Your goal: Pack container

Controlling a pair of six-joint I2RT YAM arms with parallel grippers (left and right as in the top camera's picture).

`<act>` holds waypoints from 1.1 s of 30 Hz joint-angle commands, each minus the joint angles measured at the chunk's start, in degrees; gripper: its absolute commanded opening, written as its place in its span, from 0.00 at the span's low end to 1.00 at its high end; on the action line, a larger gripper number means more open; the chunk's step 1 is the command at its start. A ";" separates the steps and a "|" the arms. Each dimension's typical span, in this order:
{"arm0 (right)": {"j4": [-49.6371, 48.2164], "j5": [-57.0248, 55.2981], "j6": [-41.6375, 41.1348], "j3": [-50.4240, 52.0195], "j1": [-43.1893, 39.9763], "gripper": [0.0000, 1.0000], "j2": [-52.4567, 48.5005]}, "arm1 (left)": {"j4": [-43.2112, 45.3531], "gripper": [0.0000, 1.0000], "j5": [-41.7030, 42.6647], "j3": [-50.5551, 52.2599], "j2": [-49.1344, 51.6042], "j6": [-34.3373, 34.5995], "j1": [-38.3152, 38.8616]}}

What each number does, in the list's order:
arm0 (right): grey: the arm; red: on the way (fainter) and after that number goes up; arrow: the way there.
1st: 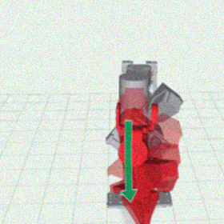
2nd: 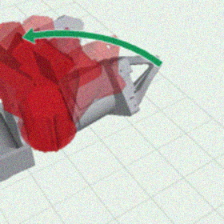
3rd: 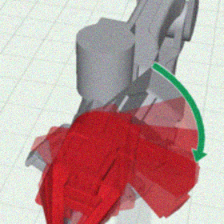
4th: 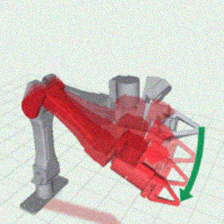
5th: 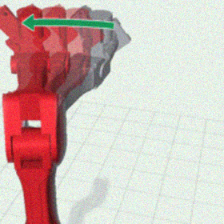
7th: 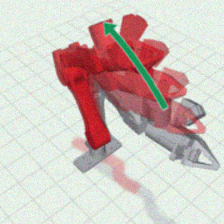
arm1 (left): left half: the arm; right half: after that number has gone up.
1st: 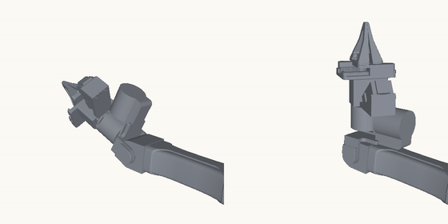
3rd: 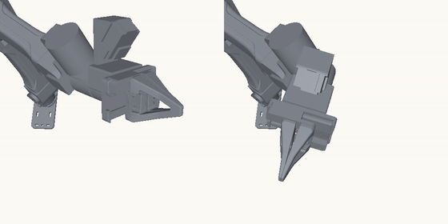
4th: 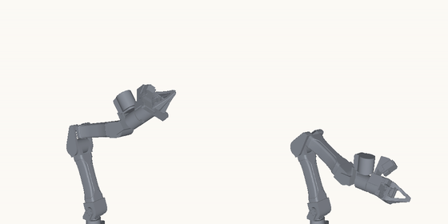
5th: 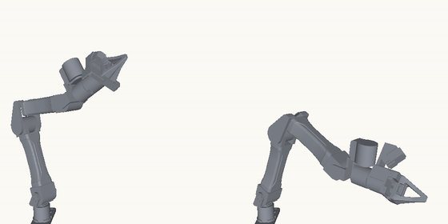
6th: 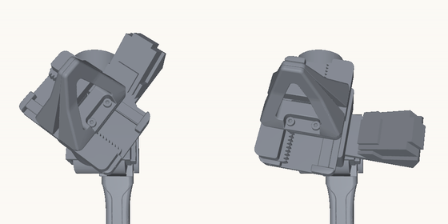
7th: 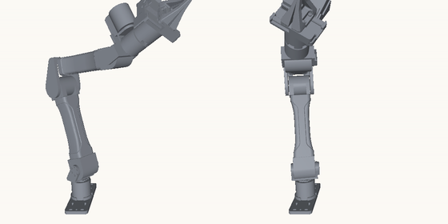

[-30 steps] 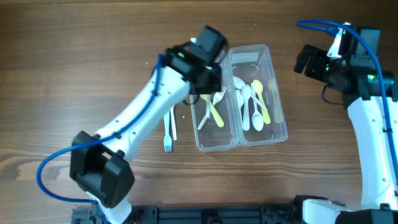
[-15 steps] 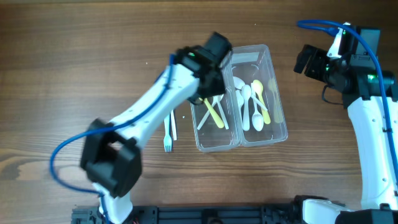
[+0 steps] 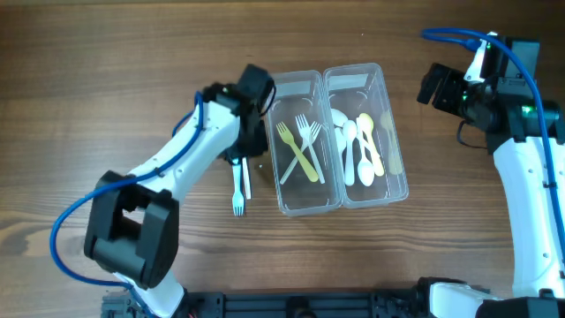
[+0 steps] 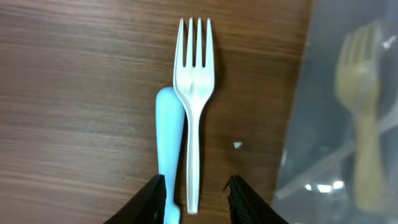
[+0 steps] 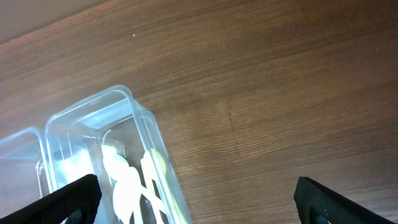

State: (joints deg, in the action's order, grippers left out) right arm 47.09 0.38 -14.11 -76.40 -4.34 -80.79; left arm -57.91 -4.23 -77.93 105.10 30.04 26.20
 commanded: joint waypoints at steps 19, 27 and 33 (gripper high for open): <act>-0.31 0.02 -0.92 -0.96 -0.24 1.00 0.00 | 17.40 0.33 4.39 16.96 0.63 -1.36 0.37; -0.31 0.02 -0.92 -0.96 -0.24 1.00 0.00 | 18.67 0.04 4.44 17.64 0.63 -1.36 0.37; -0.31 0.02 -0.92 -0.96 -0.24 1.00 0.00 | 5.79 0.04 4.39 2.67 -3.93 -4.37 0.24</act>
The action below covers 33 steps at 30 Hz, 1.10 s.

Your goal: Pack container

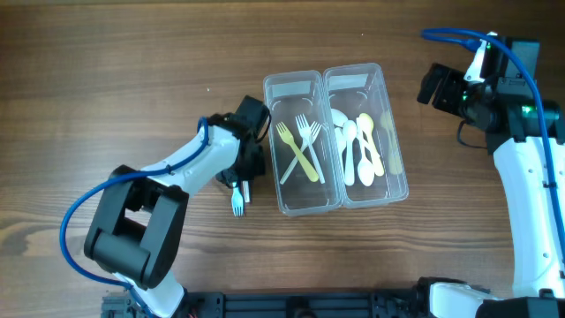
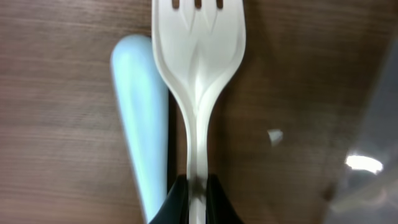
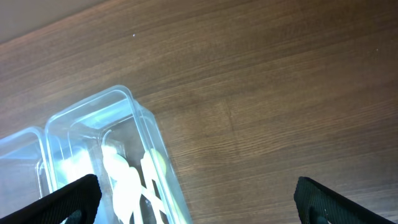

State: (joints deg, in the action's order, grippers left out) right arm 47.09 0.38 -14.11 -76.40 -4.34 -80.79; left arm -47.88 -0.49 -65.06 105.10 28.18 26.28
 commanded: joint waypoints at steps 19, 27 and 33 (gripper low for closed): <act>-0.31 0.02 -0.90 -0.96 -0.24 1.00 0.00 | -2.75 0.45 -1.92 -24.28 4.63 8.59 13.75; -0.31 0.02 -0.92 -0.96 -0.24 1.00 0.00 | -12.15 0.61 -2.62 -27.10 -6.54 -2.16 6.54; -0.31 0.02 -0.90 -0.96 -0.24 1.00 0.00 | -18.12 0.50 -4.96 -21.16 -4.85 -6.93 0.33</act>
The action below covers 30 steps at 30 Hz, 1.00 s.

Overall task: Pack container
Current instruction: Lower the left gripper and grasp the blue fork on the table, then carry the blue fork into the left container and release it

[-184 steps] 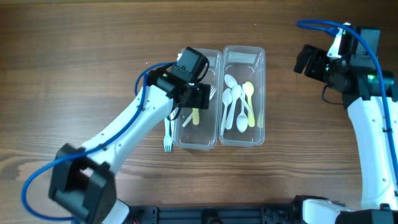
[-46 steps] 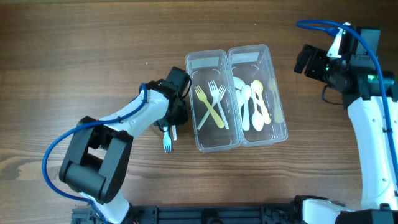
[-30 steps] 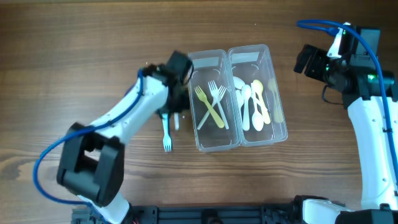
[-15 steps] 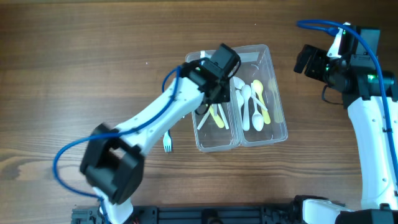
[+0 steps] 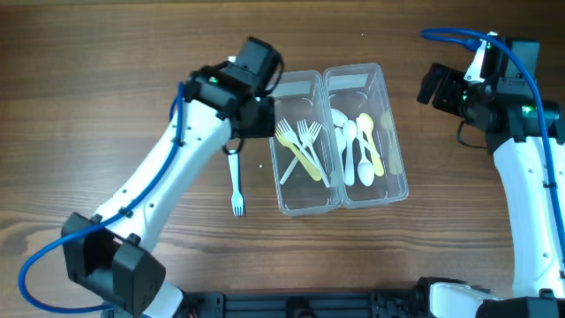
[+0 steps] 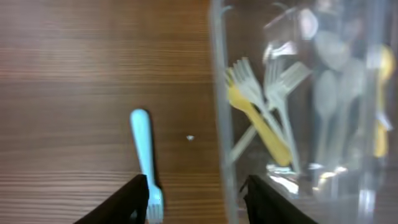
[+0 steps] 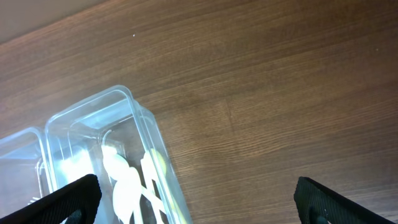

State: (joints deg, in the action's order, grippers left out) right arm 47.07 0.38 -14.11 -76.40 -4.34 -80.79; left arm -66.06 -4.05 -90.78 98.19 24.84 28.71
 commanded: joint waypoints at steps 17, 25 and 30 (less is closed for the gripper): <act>-0.28 0.02 -0.92 -0.94 -0.24 1.00 0.00 | 21.49 0.44 0.76 30.64 3.65 1.33 -3.21; -0.28 0.02 -0.90 -0.94 -0.24 1.00 0.00 | 26.16 0.38 0.79 34.84 3.85 1.33 -3.21; -0.28 0.02 -0.92 -0.96 -0.24 1.00 0.00 | 26.43 0.08 1.03 35.28 3.82 1.33 -3.21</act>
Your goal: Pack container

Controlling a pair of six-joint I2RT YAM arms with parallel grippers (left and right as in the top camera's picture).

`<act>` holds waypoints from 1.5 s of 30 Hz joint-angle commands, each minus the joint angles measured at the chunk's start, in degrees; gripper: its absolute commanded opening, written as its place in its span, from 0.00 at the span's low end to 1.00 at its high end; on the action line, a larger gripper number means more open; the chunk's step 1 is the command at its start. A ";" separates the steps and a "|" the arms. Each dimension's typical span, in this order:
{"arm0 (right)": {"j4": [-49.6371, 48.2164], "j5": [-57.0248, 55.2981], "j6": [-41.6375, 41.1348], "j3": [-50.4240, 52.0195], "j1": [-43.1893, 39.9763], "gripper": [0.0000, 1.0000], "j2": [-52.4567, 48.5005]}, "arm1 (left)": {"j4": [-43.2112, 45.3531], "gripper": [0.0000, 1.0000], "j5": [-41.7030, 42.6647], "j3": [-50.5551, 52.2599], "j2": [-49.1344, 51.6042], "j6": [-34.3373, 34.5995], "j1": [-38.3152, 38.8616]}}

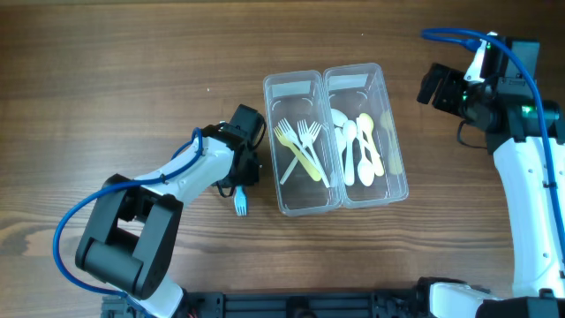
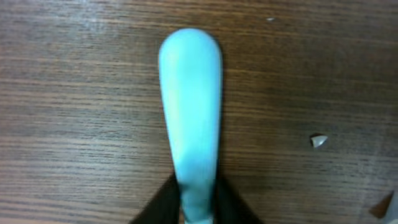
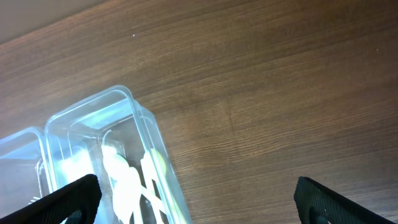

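A clear two-part container (image 1: 292, 78) sits mid-table. Its left part holds white and yellow forks (image 1: 302, 148); its right part holds white and yellow spoons (image 1: 360, 148). A light blue fork (image 1: 239, 205) lies on the wood just left of it. My left gripper (image 1: 240, 179) is down at that fork. In the left wrist view the blue fork's handle (image 2: 189, 112) runs up from between the fingers, and my left gripper (image 2: 198, 211) is shut on it. My right gripper (image 3: 196, 202) hangs open off to the container's (image 3: 132, 116) right, holding nothing.
A small white crumb (image 2: 318, 141) lies on the wood right of the blue handle. The right arm (image 1: 530, 177) stands along the table's right side. The left arm (image 1: 159, 190) stretches from the front left toward the container.
My left gripper was open up over the container's left edge. Now it is down on the table left of the container, shut on the blue fork's handle. The right arm has not moved.
First my left gripper hung open over a white fork and a blue fork lying side by side left of the container. Then it was shut on the white fork. Later it was open above the left compartment, with another white fork inside. Now it grips the blue fork.
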State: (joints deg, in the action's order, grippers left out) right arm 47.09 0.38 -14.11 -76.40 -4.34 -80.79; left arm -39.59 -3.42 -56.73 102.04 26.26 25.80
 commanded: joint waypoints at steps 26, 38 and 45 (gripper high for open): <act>-0.31 0.02 -0.94 -0.96 -0.24 1.00 0.00 | -1.79 0.30 3.48 -24.72 2.47 11.98 12.87; -0.55 0.02 -5.73 -0.96 -0.24 1.00 0.00 | -13.70 0.61 -1.36 -26.53 -14.95 6.93 3.82; 0.22 7.72 -5.55 3.32 -0.07 0.99 -1.55 | -20.59 0.61 1.53 -26.51 -18.56 2.40 -4.70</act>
State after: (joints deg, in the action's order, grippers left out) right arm 47.44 1.83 -18.44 -75.66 -4.34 -80.79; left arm -59.72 -4.54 -82.52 83.59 31.05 22.48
